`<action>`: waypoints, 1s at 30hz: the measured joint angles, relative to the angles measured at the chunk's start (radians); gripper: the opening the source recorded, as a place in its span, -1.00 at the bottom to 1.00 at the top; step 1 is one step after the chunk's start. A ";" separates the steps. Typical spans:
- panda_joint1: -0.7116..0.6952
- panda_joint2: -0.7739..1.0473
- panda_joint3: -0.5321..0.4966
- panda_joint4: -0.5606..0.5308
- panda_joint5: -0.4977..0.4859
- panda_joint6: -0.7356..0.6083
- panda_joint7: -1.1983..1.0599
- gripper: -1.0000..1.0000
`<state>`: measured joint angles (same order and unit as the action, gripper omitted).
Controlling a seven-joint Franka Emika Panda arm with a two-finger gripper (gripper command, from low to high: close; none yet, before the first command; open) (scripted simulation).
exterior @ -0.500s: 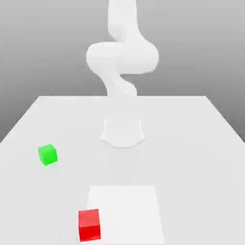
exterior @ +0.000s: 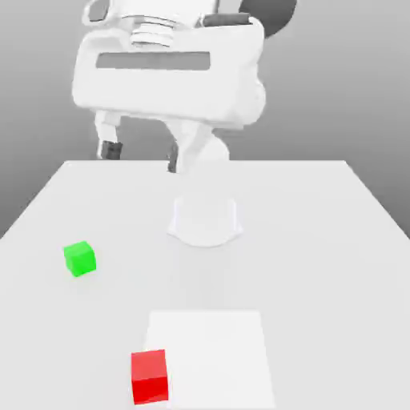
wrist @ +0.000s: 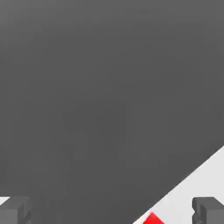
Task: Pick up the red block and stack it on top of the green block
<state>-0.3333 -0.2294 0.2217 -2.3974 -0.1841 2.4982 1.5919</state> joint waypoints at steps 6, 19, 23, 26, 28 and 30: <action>-0.046 0.189 0.002 -0.034 -0.033 0.070 0.247 0.00; -0.022 0.585 -0.064 -0.064 0.017 0.313 0.544 0.00; -0.014 0.609 -0.075 -0.061 0.007 0.333 0.552 -1.00; -0.010 0.621 -0.080 -0.059 0.002 0.344 0.555 -1.00; -0.022 0.583 -0.065 -0.065 0.020 0.314 0.543 -1.00; -0.037 0.518 -0.043 -0.075 0.052 0.261 0.519 -1.00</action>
<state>-0.3707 0.2890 0.1791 -2.4727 -0.1317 2.7590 2.1112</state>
